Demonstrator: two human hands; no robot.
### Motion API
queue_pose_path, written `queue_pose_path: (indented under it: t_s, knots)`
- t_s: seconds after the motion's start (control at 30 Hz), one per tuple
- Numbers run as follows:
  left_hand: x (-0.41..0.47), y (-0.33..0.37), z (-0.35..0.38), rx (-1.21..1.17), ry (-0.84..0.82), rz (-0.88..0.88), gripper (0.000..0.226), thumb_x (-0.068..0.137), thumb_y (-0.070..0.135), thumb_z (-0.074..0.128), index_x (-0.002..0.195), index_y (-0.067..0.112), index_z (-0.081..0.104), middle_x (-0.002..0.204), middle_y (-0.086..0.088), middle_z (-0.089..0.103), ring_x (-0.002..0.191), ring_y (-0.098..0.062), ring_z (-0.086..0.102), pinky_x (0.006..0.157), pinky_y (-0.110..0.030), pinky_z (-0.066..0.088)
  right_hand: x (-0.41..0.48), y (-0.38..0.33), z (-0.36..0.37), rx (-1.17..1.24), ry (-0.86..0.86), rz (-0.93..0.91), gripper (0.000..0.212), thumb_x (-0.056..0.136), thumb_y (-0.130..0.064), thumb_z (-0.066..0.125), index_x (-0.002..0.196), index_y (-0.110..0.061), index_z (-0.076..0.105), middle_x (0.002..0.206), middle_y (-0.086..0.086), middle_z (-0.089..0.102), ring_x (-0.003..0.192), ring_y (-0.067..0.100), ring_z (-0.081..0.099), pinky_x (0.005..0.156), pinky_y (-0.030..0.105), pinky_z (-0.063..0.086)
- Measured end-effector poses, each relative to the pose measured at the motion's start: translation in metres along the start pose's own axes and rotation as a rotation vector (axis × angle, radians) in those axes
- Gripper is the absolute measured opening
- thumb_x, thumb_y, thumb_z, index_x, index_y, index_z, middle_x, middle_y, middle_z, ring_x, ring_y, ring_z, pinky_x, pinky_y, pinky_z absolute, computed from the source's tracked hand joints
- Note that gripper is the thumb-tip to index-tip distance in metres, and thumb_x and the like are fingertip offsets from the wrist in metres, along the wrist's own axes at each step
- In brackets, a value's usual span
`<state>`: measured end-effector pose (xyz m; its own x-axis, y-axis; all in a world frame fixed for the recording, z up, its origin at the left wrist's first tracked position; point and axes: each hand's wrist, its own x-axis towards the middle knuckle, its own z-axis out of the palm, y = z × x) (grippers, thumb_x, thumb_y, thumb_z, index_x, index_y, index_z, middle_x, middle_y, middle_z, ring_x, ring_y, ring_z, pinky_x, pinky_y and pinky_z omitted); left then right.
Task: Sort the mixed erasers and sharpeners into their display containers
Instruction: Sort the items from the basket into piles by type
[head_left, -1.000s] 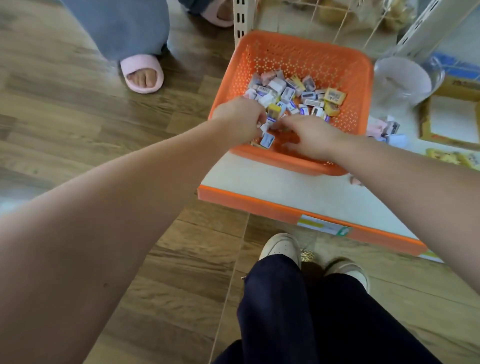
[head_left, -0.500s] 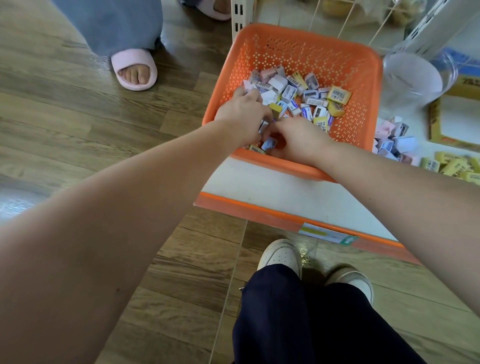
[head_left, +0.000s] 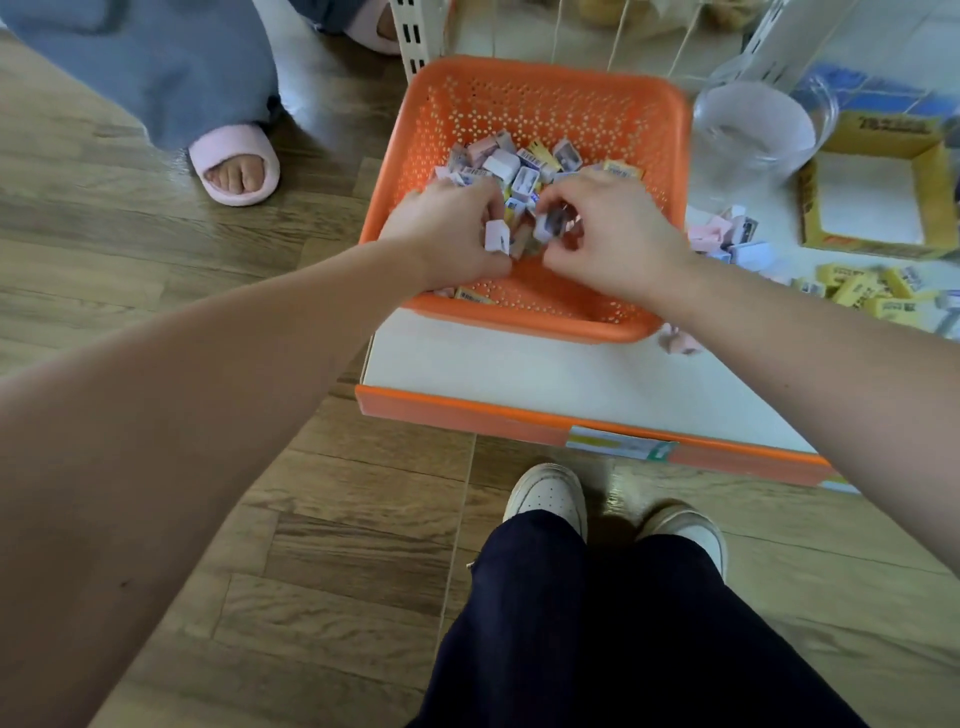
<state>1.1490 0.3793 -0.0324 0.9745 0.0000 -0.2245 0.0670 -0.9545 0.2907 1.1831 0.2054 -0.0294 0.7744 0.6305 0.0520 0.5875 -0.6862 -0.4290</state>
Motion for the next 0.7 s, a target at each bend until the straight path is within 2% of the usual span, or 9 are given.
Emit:
queue_pose_path:
  t_s: [0.13, 0.23, 0.33, 0.43, 0.53, 0.63, 0.7]
  knots:
    - [0.001, 0.030, -0.006, -0.173, 0.132, 0.021, 0.041, 0.072, 0.040, 0.064, 0.107, 0.023, 0.051, 0.108, 0.003, 0.056, 0.100, -0.022, 0.053, 0.080, -0.037, 0.047, -0.023, 0.023, -0.035, 0.094, 0.217, 0.108, 0.034, 0.071, -0.018, 0.054, 0.102, -0.004, 0.060, 0.098, 0.012, 0.057, 0.090, 0.023, 0.054, 0.078, 0.022, 0.035]
    - [0.006, 0.063, -0.009, -0.301, 0.205, 0.084, 0.037, 0.073, 0.037, 0.064, 0.105, 0.022, 0.050, 0.098, 0.006, 0.055, 0.099, -0.019, 0.053, 0.083, -0.038, 0.047, -0.044, 0.053, -0.061, 0.117, 0.282, 0.238, 0.030, 0.075, -0.018, 0.056, 0.103, -0.006, 0.059, 0.095, 0.008, 0.058, 0.083, 0.019, 0.054, 0.079, 0.023, 0.039]
    - [0.014, 0.097, -0.005, -0.356, 0.206, 0.155, 0.038, 0.076, 0.026, 0.067, 0.109, 0.015, 0.051, 0.094, 0.009, 0.054, 0.097, -0.017, 0.055, 0.082, -0.032, 0.045, -0.065, 0.082, -0.080, 0.064, 0.291, 0.335, 0.026, 0.079, -0.016, 0.059, 0.103, -0.008, 0.061, 0.093, 0.001, 0.055, 0.080, 0.013, 0.050, 0.075, 0.019, 0.038]
    - [0.021, 0.124, 0.007, -0.309, 0.164, 0.245, 0.041, 0.075, 0.026, 0.068, 0.110, 0.014, 0.051, 0.099, 0.006, 0.056, 0.103, -0.020, 0.055, 0.085, -0.034, 0.043, -0.085, 0.102, -0.084, 0.087, 0.207, 0.361, 0.027, 0.081, -0.014, 0.061, 0.108, -0.010, 0.061, 0.097, -0.001, 0.053, 0.083, 0.010, 0.051, 0.074, 0.019, 0.045]
    - [0.024, 0.143, 0.022, -0.205, 0.073, 0.291, 0.043, 0.077, 0.028, 0.066, 0.115, 0.018, 0.051, 0.111, 0.000, 0.056, 0.112, -0.022, 0.046, 0.091, -0.032, 0.035, -0.101, 0.111, -0.072, 0.138, 0.100, 0.347, 0.035, 0.081, -0.011, 0.063, 0.116, -0.011, 0.059, 0.109, 0.004, 0.060, 0.093, 0.013, 0.056, 0.082, 0.024, 0.048]
    - [0.026, 0.157, 0.037, 0.009, 0.068, 0.339, 0.041, 0.077, 0.031, 0.066, 0.117, 0.027, 0.056, 0.135, 0.000, 0.044, 0.129, -0.027, 0.028, 0.109, -0.040, 0.021, -0.109, 0.115, -0.056, 0.141, 0.061, 0.337, 0.039, 0.082, -0.009, 0.063, 0.120, -0.013, 0.057, 0.115, 0.003, 0.062, 0.101, 0.018, 0.058, 0.080, 0.019, 0.043]
    - [0.027, 0.162, 0.044, 0.097, 0.069, 0.321, 0.041, 0.078, 0.033, 0.066, 0.118, 0.031, 0.057, 0.145, 0.001, 0.034, 0.136, -0.027, 0.019, 0.113, -0.043, 0.011, -0.109, 0.116, -0.047, 0.124, 0.069, 0.335, 0.041, 0.082, -0.011, 0.064, 0.122, -0.014, 0.055, 0.119, 0.002, 0.061, 0.104, 0.019, 0.057, 0.079, 0.015, 0.036]
